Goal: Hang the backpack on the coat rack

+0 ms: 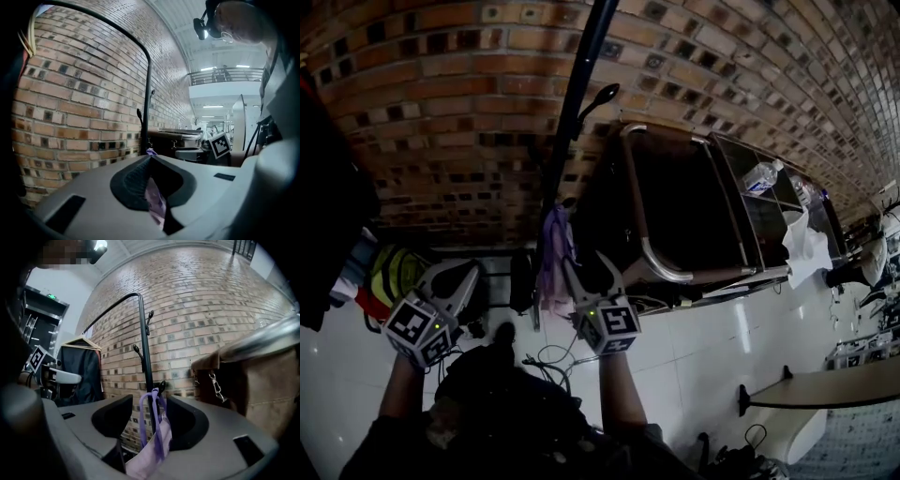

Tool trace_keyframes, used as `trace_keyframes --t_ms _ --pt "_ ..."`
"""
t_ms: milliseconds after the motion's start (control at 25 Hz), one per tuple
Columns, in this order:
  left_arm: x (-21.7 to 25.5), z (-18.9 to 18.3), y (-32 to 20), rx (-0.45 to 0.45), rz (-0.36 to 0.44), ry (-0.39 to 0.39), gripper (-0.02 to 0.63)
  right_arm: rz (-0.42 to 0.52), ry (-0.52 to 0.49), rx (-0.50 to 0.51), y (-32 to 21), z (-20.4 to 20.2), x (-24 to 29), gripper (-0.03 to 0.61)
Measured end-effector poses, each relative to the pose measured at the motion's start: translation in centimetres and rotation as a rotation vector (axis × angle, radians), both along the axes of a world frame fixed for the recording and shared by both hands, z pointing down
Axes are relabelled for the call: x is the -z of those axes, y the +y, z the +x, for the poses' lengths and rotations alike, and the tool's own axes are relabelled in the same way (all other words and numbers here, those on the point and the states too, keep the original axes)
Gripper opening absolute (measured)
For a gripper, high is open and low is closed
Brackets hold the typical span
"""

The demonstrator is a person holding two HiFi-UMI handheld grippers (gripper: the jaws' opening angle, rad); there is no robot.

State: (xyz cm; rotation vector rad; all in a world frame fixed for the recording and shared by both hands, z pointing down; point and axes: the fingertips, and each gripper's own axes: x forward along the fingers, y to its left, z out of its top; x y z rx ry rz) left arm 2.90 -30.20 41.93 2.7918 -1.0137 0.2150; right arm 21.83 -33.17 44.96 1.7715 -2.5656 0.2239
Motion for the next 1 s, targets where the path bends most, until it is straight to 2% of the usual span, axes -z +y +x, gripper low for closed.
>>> trace_keyframes --t_ms 160,280,400,480,800,840,880,920,1000 --pt "-0.7 1.5 3.1 -0.016 -0.03 -0.011 0.04 -0.006 -0.032 0.0 2.7 1.2 0.1 0.229" --pt "-0.9 2.4 4.5 0.003 -0.062 0.03 0.04 -0.003 -0.033 -0.004 4.7 2.2 0.2 0.227" --pt "-0.8 3.3 5.8 -0.006 -0.067 0.041 0.04 0.017 -0.03 -0.038 6.3 3.4 0.8 0.173" --pt "-1.0 3.5 6.6 -0.021 -0.07 0.03 0.04 0.029 -0.028 -0.047 7.4 3.7 1.1 0.173" --pt "-0.3 1.5 9.9 -0.071 -0.051 0.047 0.04 0.041 -0.059 -0.088 11.7 1.5 2.2 0.172" --pt "-0.3 0.7 10.4 -0.073 -0.052 0.05 0.04 0.043 -0.055 -0.098 12.3 0.8 2.4 0.137" --pt "-0.4 -0.2 11.0 -0.072 -0.056 0.053 0.04 0.046 -0.05 -0.111 12.9 0.1 2.5 0.064" --pt "-0.4 -1.2 11.7 -0.07 -0.061 0.055 0.04 0.05 -0.046 -0.125 13.5 -0.5 2.6 0.021" --pt "-0.5 -3.4 13.0 -0.065 -0.066 0.057 0.04 0.059 -0.047 -0.143 14.9 -2.1 2.9 0.021"
